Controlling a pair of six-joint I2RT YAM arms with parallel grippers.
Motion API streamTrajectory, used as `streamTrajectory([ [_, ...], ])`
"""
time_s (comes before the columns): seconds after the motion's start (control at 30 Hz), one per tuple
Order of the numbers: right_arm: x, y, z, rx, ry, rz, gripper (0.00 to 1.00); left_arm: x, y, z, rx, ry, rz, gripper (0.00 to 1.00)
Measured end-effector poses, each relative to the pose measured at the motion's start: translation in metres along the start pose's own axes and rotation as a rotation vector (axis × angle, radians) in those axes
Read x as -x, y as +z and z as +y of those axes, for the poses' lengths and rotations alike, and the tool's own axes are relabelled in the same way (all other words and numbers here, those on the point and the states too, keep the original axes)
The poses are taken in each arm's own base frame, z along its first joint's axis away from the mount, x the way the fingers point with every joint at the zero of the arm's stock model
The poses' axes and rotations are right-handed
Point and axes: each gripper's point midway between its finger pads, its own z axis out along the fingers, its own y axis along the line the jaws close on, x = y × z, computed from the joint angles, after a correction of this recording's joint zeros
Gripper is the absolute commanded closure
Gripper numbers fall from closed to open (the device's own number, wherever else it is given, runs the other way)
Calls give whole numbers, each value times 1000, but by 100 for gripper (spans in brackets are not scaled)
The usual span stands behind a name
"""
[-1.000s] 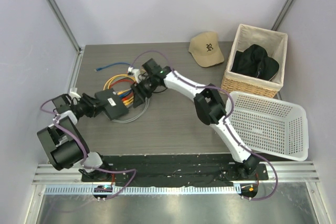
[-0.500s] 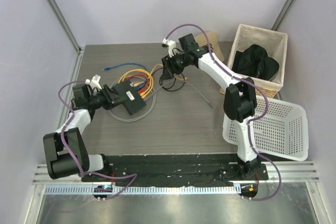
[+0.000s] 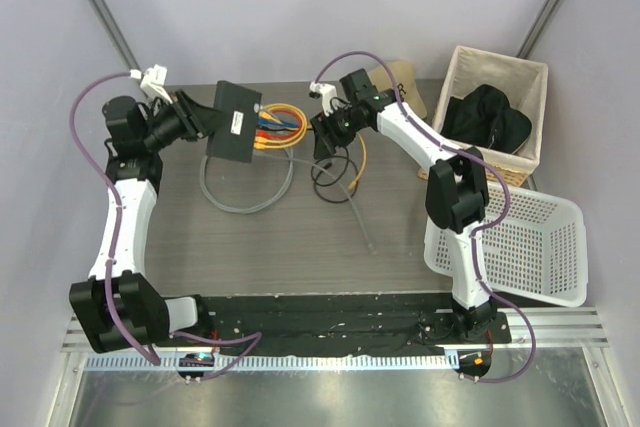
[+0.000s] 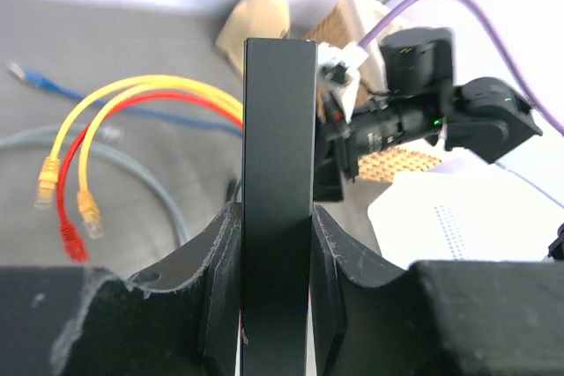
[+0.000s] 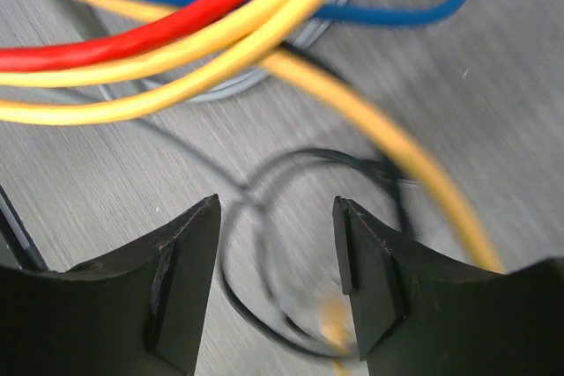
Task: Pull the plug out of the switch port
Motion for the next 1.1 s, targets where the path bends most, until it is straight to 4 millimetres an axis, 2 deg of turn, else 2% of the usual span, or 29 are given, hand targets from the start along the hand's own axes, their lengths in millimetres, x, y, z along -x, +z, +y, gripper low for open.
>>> streamTrajectory([
  [0.07, 9, -5, 0, -5, -9, -19, 37, 19, -3, -15, -19, 61, -31, 100],
  [0.13, 29, -15, 1, -12, -33, -63, 37, 32, -5, -25, -30, 119, -50, 100],
  [0.23, 66, -34, 4, -25, -75, -156, 36, 47, -5, -36, -31, 204, -71, 100],
  [0.33, 115, -63, 8, -45, -134, -293, 35, 64, -2, -48, -27, 293, -87, 100],
  [0.43, 144, -88, 13, -59, -176, -388, 34, 82, 4, -62, -33, 386, -93, 100],
  [0.63, 168, -126, 7, -97, -152, -495, 35, 99, 13, -89, -35, 600, -62, 100],
  [0.77, 166, -138, -17, -137, -104, -512, 35, 99, 18, -100, -34, 713, -27, 100],
  [0.87, 156, -139, -39, -176, -65, -500, 35, 81, 28, -103, -36, 805, 24, 100],
  [0.93, 143, -136, -54, -205, -36, -475, 35, 57, 38, -107, -56, 880, 78, 100],
  [1.0, 132, -134, -66, -228, -14, -452, 35, 21, 48, -111, -98, 948, 148, 100],
  [1.1, 116, -128, -79, -247, 19, -418, 35, -57, 56, -114, -189, 1057, 304, 100],
])
